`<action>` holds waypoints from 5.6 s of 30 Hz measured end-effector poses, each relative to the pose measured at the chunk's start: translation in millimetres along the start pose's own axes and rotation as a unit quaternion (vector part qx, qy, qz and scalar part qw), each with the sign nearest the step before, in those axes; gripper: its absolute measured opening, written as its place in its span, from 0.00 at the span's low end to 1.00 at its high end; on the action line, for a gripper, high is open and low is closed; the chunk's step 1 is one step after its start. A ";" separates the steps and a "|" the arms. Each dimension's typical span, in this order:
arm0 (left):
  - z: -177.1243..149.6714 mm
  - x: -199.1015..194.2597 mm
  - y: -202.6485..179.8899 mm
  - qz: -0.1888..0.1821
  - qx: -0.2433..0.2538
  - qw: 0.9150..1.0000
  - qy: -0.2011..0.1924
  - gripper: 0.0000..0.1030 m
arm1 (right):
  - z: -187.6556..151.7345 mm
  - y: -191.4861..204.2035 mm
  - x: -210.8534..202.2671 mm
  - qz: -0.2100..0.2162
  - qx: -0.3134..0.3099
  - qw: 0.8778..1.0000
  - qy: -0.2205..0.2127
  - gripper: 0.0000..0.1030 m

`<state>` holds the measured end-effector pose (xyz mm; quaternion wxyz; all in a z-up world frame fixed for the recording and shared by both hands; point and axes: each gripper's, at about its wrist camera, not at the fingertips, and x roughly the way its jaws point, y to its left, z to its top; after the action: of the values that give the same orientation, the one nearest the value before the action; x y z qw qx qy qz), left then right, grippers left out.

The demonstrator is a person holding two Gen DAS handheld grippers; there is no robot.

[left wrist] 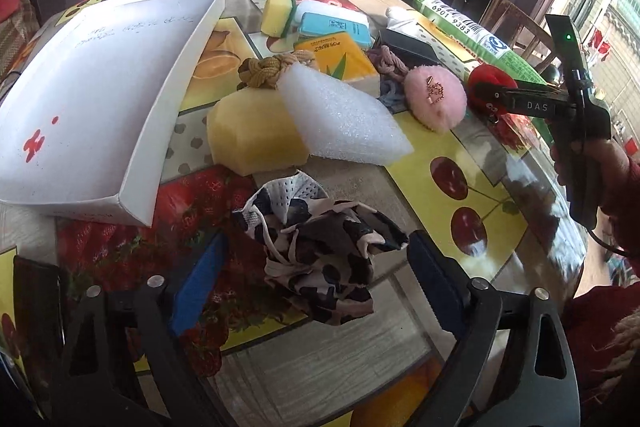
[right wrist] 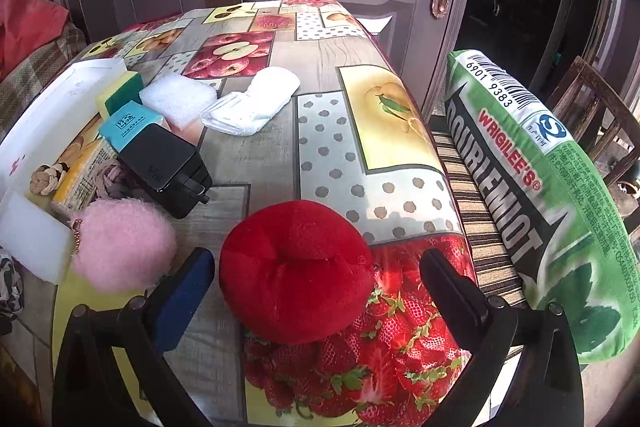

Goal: Organize soft objects
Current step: 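Close the right tool on the red plush ball while the left tool grasps the zebra-print cloth, then carry the red plush ball with the right tool while the left tool carries the cloth to the tray, then lower and open the right tool in the tray while the left tool releases the cloth there, then move the right tool to the pink fluffy ball while the left tool approaches the white foam block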

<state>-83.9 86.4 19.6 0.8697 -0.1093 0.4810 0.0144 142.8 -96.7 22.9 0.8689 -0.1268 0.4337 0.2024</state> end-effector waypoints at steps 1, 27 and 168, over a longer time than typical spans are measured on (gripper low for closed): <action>-0.7 1.7 0.1 0.001 -0.001 1.000 0.004 0.68 | 0.1 1.8 1.7 0.001 -0.003 1.000 0.004 0.94; 124.6 -182.1 35.3 0.126 -0.055 0.962 -0.237 0.33 | 128.1 59.2 -178.9 0.140 0.010 0.953 -0.268 0.58; 40.5 8.0 -37.1 -0.003 0.111 0.994 -0.014 0.42 | 12.3 58.1 -13.9 0.111 0.032 0.993 0.006 1.00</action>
<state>-41.0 57.8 40.2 0.8831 -0.0132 0.4674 -0.0398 117.0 -43.8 38.7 0.8418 -0.0514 0.4568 0.2829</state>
